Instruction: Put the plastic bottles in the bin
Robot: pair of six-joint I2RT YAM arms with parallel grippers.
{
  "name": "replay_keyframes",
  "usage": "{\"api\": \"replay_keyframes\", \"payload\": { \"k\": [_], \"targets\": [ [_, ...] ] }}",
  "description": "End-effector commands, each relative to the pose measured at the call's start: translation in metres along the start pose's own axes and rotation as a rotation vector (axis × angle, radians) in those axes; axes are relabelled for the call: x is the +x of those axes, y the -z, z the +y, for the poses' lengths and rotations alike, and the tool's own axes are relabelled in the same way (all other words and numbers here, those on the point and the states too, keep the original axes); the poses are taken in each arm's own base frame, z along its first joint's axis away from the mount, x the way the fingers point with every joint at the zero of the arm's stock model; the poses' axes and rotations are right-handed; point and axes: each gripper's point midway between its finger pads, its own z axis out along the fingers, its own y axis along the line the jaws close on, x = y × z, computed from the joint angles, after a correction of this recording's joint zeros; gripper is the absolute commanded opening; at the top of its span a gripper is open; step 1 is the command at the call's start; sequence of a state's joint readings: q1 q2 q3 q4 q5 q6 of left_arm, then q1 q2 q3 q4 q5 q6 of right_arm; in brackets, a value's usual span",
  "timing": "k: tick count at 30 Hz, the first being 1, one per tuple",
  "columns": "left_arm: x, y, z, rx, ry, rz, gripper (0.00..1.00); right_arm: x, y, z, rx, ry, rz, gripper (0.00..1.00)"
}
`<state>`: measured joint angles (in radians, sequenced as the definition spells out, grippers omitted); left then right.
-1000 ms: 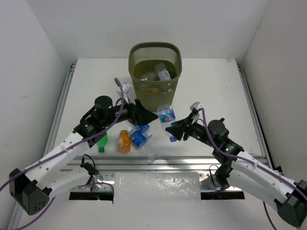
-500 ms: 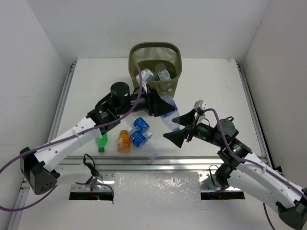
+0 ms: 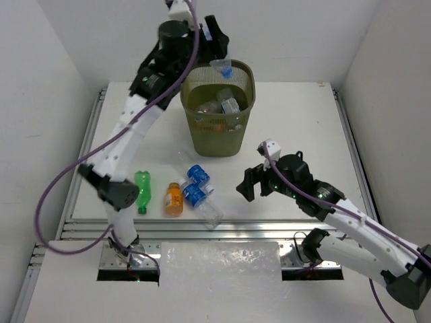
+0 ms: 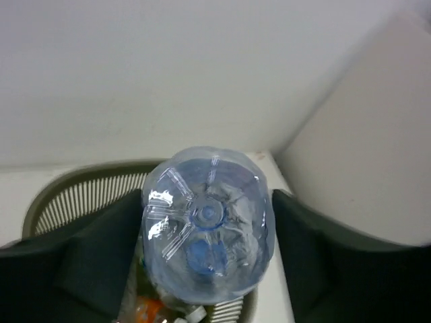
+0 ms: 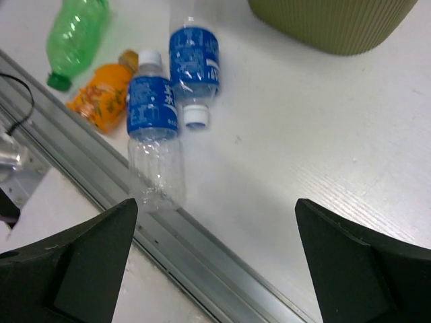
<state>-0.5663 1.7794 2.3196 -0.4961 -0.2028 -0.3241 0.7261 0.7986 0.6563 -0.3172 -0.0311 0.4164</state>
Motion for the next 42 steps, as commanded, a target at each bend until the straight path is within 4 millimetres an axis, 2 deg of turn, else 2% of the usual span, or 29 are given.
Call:
{"api": "replay_keyframes", "payload": {
  "k": [1, 2, 5, 6, 8, 9, 11, 12, 13, 14, 15, 16, 17, 18, 19, 21, 22, 23, 24, 26, 27, 28, 31, 33, 34, 35, 37, 38, 42],
  "targets": [
    [0.079, -0.038, 0.059, -0.155, -0.082, 0.230, 0.79, -0.004, -0.008, 0.009, -0.040, 0.036, 0.047, 0.99],
    [0.080, -0.043, 0.061, -0.154, -0.080, 0.224, 0.99, -0.003, -0.012, 0.010, -0.048, 0.037, 0.053, 0.99],
    [0.074, -0.043, 0.065, -0.149, -0.071, 0.202, 1.00, 0.001, -0.031, 0.023, -0.104, 0.044, 0.088, 0.98],
    [0.058, -0.033, 0.060, -0.142, -0.063, 0.171, 1.00, 0.004, -0.037, 0.025, -0.107, 0.056, 0.106, 0.98],
    [0.048, -0.020, 0.057, -0.137, -0.056, 0.153, 1.00, 0.018, -0.055, 0.038, -0.134, 0.087, 0.175, 0.96],
    [0.022, 0.002, 0.051, -0.137, -0.047, 0.102, 1.00, 0.023, -0.061, 0.040, -0.132, 0.100, 0.194, 0.95],
    [0.021, 0.028, 0.058, -0.187, -0.035, 0.106, 1.00, 0.029, -0.073, 0.052, -0.157, 0.111, 0.216, 0.95],
    [-0.010, 0.066, 0.053, -0.202, -0.014, 0.027, 1.00, 0.044, -0.084, 0.052, -0.158, 0.109, 0.267, 0.94],
    [0.014, 0.075, 0.065, -0.237, -0.009, 0.076, 1.00, 0.051, -0.088, 0.061, -0.183, 0.119, 0.286, 0.94],
    [0.010, 0.090, 0.066, -0.233, 0.010, 0.049, 1.00, 0.052, -0.094, 0.066, -0.197, 0.126, 0.288, 0.94],
    [-0.017, 0.129, 0.063, -0.209, 0.041, -0.028, 1.00, 0.068, -0.104, 0.066, -0.193, 0.129, 0.337, 0.94],
    [0.006, 0.136, 0.075, -0.233, 0.039, 0.005, 1.00, 0.075, -0.108, 0.072, -0.204, 0.140, 0.360, 0.94],
    [0.007, 0.149, 0.079, -0.237, 0.048, -0.002, 1.00, 0.076, -0.113, 0.077, -0.211, 0.144, 0.376, 0.94],
    [-0.006, 0.175, 0.080, -0.229, 0.063, -0.045, 1.00, 0.082, -0.116, 0.079, -0.216, 0.144, 0.399, 0.94],
    [0.013, 0.180, 0.088, -0.242, 0.053, -0.007, 1.00, 0.093, -0.123, 0.084, -0.221, 0.155, 0.433, 0.94],
    [0.014, 0.204, 0.090, -0.215, 0.058, -0.017, 1.00, 0.112, -0.128, 0.092, -0.231, 0.170, 0.487, 0.94],
    [0.036, 0.206, 0.097, -0.224, 0.042, 0.031, 1.00, 0.116, -0.131, 0.093, -0.228, 0.172, 0.498, 0.94],
    [0.039, 0.217, 0.099, -0.212, 0.040, 0.029, 1.00, 0.119, -0.133, 0.095, -0.229, 0.167, 0.499, 0.93],
    [0.059, 0.218, 0.107, -0.226, 0.024, 0.072, 1.00, 0.125, -0.134, 0.096, -0.225, 0.168, 0.508, 0.89],
    [0.072, 0.231, 0.115, -0.234, 0.012, 0.087, 1.00, 0.127, -0.135, 0.097, -0.218, 0.155, 0.495, 0.75],
    [0.093, 0.232, 0.126, -0.255, -0.008, 0.125, 1.00, 0.126, -0.134, 0.097, -0.209, 0.154, 0.488, 0.63],
    [0.100, 0.235, 0.129, -0.258, -0.015, 0.133, 1.00, 0.119, -0.128, 0.100, -0.217, 0.153, 0.459, 0.46],
    [0.125, 0.248, 0.133, -0.223, -0.022, 0.170, 1.00, 0.104, -0.111, 0.102, -0.193, 0.164, 0.410, 0.38],
    [0.137, 0.257, 0.126, -0.153, -0.003, 0.194, 1.00, 0.060, -0.079, 0.114, -0.217, 0.147, 0.281, 0.36],
    [0.145, 0.256, 0.122, -0.127, -0.001, 0.215, 1.00, 0.063, -0.078, 0.110, -0.204, 0.150, 0.292, 0.36],
    [0.147, 0.259, 0.116, -0.084, 0.012, 0.217, 1.00, 0.039, -0.060, 0.117, -0.231, 0.128, 0.213, 0.35],
    [0.153, 0.261, 0.094, 0.046, 0.048, 0.229, 1.00, 0.021, -0.044, 0.115, -0.236, 0.120, 0.137, 0.35],
    [0.160, 0.265, 0.073, 0.166, 0.063, 0.268, 1.00, 0.003, -0.028, 0.120, -0.273, 0.117, 0.067, 0.34],
    [0.171, 0.276, 0.015, 0.520, 0.125, 0.333, 1.00, -0.030, 0.007, 0.147, -0.465, 0.130, -0.124, 0.31]
  ]
}}
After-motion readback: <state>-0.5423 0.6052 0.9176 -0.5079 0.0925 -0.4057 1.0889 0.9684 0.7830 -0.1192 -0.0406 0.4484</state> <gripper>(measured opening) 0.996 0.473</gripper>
